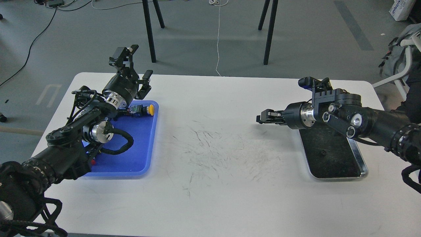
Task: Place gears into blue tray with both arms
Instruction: 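Carry the black gear with the right gripper to mid-table and release it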
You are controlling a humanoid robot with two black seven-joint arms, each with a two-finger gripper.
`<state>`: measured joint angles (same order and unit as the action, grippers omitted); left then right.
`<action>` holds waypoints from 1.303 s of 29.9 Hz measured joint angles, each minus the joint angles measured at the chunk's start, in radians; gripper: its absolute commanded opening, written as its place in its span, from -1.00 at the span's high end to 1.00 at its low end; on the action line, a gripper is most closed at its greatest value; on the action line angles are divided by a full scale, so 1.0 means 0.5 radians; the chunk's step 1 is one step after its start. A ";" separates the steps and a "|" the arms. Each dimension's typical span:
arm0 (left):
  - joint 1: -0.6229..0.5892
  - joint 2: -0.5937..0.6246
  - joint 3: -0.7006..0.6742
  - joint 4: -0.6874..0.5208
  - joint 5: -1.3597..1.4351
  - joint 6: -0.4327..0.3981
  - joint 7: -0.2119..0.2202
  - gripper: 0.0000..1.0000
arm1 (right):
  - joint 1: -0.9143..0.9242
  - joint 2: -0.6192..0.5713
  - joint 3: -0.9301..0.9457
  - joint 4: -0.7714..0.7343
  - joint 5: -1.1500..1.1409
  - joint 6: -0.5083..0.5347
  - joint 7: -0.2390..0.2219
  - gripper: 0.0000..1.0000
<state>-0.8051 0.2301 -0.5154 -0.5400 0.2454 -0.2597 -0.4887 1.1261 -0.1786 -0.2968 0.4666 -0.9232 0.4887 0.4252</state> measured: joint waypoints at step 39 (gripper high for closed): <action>-0.001 0.003 0.000 0.000 0.000 -0.019 0.000 -0.99 | 0.176 0.357 -0.277 0.145 -0.009 0.000 -0.016 0.67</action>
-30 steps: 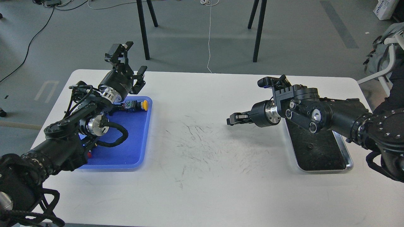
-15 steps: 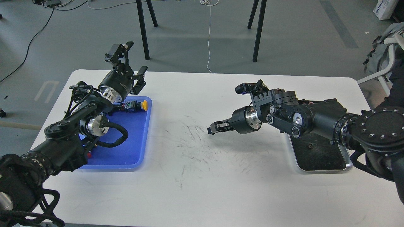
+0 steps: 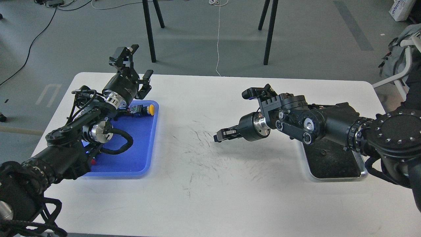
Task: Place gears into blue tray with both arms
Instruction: 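Carry the black gear with the right gripper to mid-table and release it, then lift the right arm away and swing the left gripper toward the gear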
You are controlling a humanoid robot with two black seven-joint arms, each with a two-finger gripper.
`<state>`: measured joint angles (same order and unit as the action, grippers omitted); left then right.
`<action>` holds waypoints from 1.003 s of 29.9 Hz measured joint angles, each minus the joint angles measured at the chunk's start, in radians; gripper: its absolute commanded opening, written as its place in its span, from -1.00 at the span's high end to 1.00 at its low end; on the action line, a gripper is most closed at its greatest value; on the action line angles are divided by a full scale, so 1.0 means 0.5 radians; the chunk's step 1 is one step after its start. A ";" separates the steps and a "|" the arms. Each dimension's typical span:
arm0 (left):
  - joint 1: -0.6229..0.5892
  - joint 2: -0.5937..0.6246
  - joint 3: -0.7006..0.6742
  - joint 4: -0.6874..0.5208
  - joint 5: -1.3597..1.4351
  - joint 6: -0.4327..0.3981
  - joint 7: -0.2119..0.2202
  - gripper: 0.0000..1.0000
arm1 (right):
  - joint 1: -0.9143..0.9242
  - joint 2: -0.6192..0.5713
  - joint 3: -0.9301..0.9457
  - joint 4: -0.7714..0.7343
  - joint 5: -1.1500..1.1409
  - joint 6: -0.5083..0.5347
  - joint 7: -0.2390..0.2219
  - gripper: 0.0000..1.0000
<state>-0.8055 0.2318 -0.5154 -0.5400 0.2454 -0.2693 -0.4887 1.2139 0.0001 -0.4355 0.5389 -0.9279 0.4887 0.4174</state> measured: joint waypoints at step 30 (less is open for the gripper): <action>0.004 0.079 0.000 -0.031 0.022 -0.133 0.000 -0.99 | -0.089 -0.001 0.421 -0.681 0.066 -0.227 -0.016 -0.97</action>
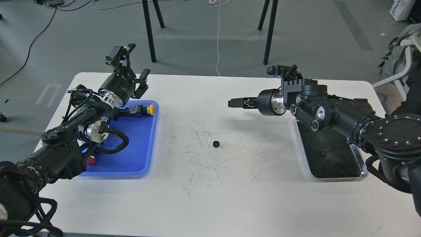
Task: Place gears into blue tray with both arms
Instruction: 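Lift the right arm away and swing the left gripper toward the gear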
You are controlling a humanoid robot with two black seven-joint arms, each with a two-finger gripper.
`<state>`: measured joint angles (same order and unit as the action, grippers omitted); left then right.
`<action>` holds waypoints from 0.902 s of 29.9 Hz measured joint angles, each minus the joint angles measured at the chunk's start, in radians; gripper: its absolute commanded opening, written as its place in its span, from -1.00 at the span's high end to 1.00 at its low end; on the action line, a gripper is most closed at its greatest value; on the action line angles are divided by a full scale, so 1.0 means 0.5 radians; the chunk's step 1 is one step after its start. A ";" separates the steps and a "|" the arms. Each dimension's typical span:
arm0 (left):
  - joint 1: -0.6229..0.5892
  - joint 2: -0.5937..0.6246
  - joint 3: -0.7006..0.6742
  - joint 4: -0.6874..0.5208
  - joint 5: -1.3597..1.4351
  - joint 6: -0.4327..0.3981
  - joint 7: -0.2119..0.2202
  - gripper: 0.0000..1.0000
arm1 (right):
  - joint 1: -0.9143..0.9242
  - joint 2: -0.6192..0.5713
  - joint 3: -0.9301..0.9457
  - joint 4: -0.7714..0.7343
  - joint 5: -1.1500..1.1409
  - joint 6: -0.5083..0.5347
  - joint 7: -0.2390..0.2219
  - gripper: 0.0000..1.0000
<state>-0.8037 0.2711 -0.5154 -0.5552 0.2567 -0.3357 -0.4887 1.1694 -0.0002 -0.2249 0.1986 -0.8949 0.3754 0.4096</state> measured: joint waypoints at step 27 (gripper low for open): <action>-0.162 0.048 0.634 -0.480 1.687 0.122 0.000 -0.99 | 0.267 -0.007 0.425 -0.525 1.072 -0.198 -0.188 -0.97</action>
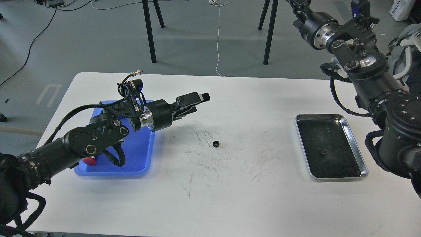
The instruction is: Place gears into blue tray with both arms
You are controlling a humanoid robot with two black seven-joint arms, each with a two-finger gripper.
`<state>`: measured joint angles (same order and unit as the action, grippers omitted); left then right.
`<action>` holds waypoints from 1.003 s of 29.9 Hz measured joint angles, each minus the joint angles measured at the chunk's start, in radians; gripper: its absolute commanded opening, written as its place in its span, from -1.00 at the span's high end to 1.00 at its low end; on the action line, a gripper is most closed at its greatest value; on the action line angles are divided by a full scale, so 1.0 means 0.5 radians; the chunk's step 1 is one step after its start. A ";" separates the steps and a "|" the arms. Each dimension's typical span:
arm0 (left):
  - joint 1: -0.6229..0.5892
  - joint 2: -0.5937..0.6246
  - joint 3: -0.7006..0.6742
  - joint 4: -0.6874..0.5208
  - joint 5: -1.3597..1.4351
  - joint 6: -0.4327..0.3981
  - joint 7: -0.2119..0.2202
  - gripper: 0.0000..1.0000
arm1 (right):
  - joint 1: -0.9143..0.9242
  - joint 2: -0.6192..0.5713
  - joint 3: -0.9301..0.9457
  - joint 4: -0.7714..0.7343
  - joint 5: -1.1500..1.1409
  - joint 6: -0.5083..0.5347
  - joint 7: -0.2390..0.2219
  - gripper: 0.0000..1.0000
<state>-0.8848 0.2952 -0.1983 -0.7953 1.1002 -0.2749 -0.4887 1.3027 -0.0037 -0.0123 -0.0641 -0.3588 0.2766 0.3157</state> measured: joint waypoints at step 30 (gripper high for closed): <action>-0.030 -0.149 0.470 0.002 1.151 1.054 0.000 -0.75 | 0.096 -0.023 -0.006 0.002 0.040 0.005 -0.115 -0.97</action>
<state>-0.8997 0.2209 0.0368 -0.7942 1.6759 0.2519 -0.4888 1.3505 -0.0153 -0.0155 -0.0629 -0.3389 0.2792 0.2584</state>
